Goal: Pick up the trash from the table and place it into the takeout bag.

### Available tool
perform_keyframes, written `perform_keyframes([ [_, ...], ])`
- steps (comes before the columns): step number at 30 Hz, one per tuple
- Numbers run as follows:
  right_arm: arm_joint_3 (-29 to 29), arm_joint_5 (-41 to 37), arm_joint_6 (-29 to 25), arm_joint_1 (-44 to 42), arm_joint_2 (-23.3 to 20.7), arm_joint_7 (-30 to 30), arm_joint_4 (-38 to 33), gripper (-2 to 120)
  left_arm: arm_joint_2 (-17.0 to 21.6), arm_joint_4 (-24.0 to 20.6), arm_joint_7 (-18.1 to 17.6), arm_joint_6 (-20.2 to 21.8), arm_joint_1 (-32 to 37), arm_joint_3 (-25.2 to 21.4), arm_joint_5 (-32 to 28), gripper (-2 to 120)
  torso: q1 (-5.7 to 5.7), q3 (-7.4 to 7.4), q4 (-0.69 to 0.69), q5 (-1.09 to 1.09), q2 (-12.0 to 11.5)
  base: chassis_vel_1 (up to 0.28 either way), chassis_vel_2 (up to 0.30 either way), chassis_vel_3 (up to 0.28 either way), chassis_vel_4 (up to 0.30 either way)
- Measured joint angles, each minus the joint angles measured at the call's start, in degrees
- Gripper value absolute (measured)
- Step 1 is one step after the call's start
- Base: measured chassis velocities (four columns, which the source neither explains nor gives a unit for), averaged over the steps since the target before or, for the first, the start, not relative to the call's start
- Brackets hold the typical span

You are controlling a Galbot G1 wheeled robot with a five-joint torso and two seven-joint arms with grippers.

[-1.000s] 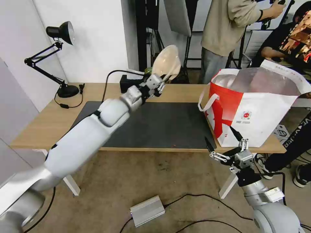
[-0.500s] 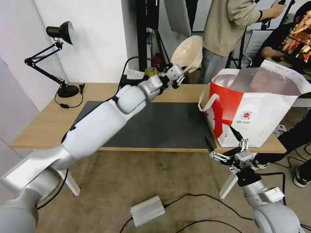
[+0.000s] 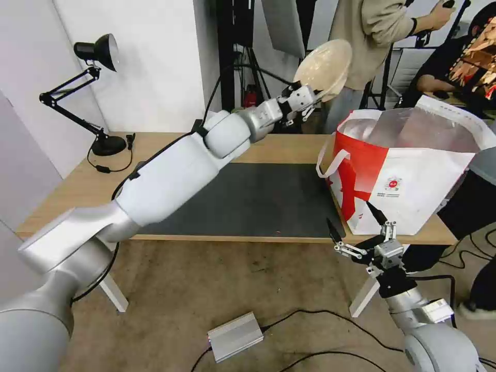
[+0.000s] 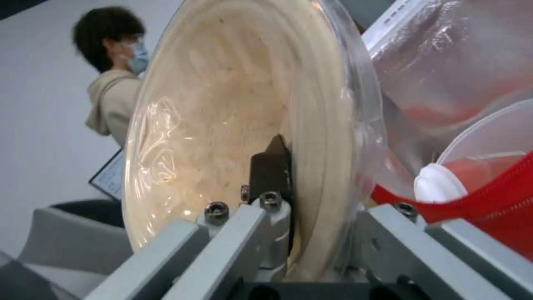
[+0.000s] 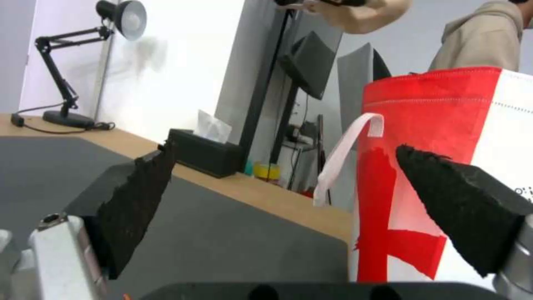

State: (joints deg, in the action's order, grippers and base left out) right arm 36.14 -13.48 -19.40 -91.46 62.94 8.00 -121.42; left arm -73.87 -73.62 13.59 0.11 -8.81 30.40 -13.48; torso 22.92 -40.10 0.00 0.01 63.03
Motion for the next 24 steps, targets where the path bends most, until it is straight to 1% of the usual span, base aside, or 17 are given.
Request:
perform_keyframes([
  [2, 0.0, 0.0, 0.0, 0.0, 0.0, 0.0, 0.0, 99, -1.5, 1.8, 0.6, -0.8, -1.2, 0.6, 1.3, 1, 0.0, 0.0, 0.0, 0.0, 0.0, 0.0, 0.0, 0.0, 0.0],
  [4, 0.0, 0.0, 0.0, 0.0, 0.0, 0.0, 0.0, 99, -2.0, 2.4, 0.7, -1.1, -1.5, 0.8, 1.6, 1, 0.0, 0.0, 0.0, 0.0, 0.0, 0.0, 0.0, 0.0, 0.0],
  [7, 0.0, 0.0, 0.0, 0.0, 0.0, 0.0, 0.0, 99, -4.2, 4.7, 1.3, -1.9, -2.7, 1.4, 3.6, 1, 0.0, 0.0, 0.0, 0.0, 0.0, 0.0, 0.0, 0.0, 0.0],
  [9, 0.0, 0.0, 0.0, 0.0, 0.0, 0.0, 0.0, 99, -4.7, 5.2, 1.5, -2.2, -3.0, 1.5, 4.2, 1, 0.0, 0.0, 0.0, 0.0, 0.0, 0.0, 0.0, 0.0, 0.0],
  [12, 0.0, 0.0, 0.0, 0.0, 0.0, 0.0, 0.0, 99, -6.6, 7.2, 1.9, -3.2, -3.8, 2.2, 6.0, 1, 0.0, 0.0, 0.0, 0.0, 0.0, 0.0, 0.0, 0.0, 0.0],
  [13, 0.0, 0.0, 0.0, 0.0, 0.0, 0.0, 0.0, 99, -6.6, 7.2, 1.9, -3.2, -3.8, 2.2, 6.0, 1, 0.0, 0.0, 0.0, 0.0, 0.0, 0.0, 0.0, 0.0, 0.0],
  [15, 0.0, 0.0, 0.0, 0.0, 0.0, 0.0, 0.0, 99, -8.2, 9.0, 2.0, -4.2, -4.2, 2.4, 7.4, 1, 0.0, 0.0, 0.0, 0.0, 0.0, 0.0, 0.0, 0.0, 0.0],
  [16, 0.0, 0.0, 0.0, 0.0, 0.0, 0.0, 0.0, 99, -8.2, 9.0, 2.0, -4.2, -4.2, 2.4, 7.4, 1, 0.0, 0.0, 0.0, 0.0, 0.0, 0.0, 0.0, 0.0, 0.0],
  [20, 0.0, 0.0, 0.0, 0.0, 0.0, 0.0, 0.0, 99, -10.8, 11.5, 2.2, -5.5, -4.3, 2.8, 9.7, 1, 0.0, 0.0, 0.0, 0.0, 0.0, 0.0, 0.0, 0.0, 0.0],
  [21, 0.0, 0.0, 0.0, 0.0, 0.0, 0.0, 0.0, 99, -10.8, 11.5, 2.2, -5.5, -4.3, 2.8, 9.7, 1, 0.0, 0.0, 0.0, 0.0, 0.0, 0.0, 0.0, 0.0, 0.0],
  [24, 0.0, 0.0, 0.0, 0.0, 0.0, 0.0, 0.0, 99, -13.2, 14.0, 2.9, -7.2, -4.4, 2.7, 12.1, 1, 0.0, 0.0, 0.0, 0.0, 0.0, 0.0, 0.0, 0.0, 0.0],
])
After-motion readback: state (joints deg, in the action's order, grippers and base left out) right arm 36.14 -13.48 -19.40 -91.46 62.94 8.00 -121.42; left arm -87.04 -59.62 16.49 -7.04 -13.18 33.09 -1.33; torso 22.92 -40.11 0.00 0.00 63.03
